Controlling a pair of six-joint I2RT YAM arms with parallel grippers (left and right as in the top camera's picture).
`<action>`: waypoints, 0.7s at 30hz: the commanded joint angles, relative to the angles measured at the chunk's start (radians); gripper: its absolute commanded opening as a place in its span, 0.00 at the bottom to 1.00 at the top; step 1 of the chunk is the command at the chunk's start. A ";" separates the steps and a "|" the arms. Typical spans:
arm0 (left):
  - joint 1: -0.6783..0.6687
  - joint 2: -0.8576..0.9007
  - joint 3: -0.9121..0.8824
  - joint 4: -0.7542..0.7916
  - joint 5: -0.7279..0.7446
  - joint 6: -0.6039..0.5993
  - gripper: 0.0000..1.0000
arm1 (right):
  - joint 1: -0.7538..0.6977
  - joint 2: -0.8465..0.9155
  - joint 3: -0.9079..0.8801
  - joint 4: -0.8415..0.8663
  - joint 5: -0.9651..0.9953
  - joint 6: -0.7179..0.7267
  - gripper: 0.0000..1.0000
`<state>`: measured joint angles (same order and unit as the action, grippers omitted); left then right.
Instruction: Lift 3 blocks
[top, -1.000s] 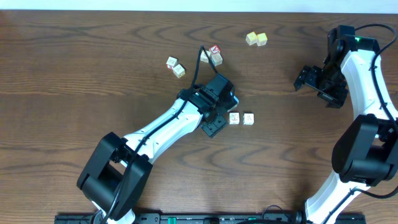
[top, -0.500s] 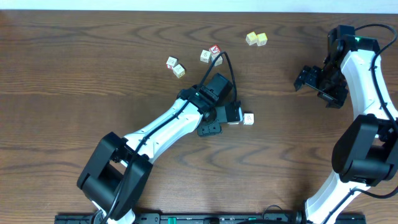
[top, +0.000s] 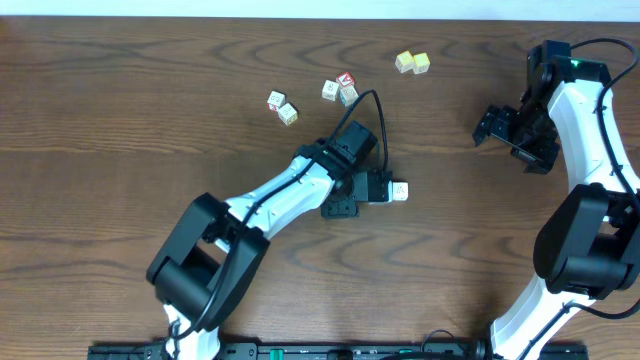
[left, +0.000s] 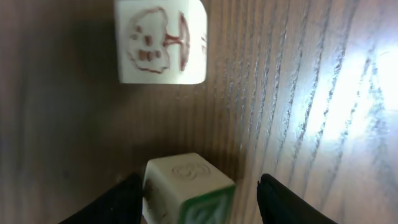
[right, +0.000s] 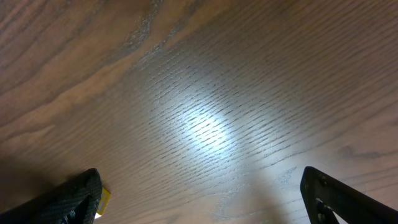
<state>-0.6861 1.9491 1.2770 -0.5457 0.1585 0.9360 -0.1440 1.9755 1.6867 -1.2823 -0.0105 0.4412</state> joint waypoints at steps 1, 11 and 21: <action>0.009 0.040 -0.014 0.002 0.010 0.013 0.59 | -0.002 -0.032 0.015 0.000 0.006 0.014 0.99; 0.030 0.041 -0.014 0.002 0.006 0.013 0.59 | -0.002 -0.032 0.015 0.000 0.006 0.014 0.99; 0.031 0.027 -0.006 0.010 0.002 -0.087 0.59 | -0.002 -0.032 0.015 0.000 0.006 0.014 0.99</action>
<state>-0.6617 1.9862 1.2751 -0.5373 0.1585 0.9134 -0.1440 1.9755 1.6867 -1.2823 -0.0105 0.4412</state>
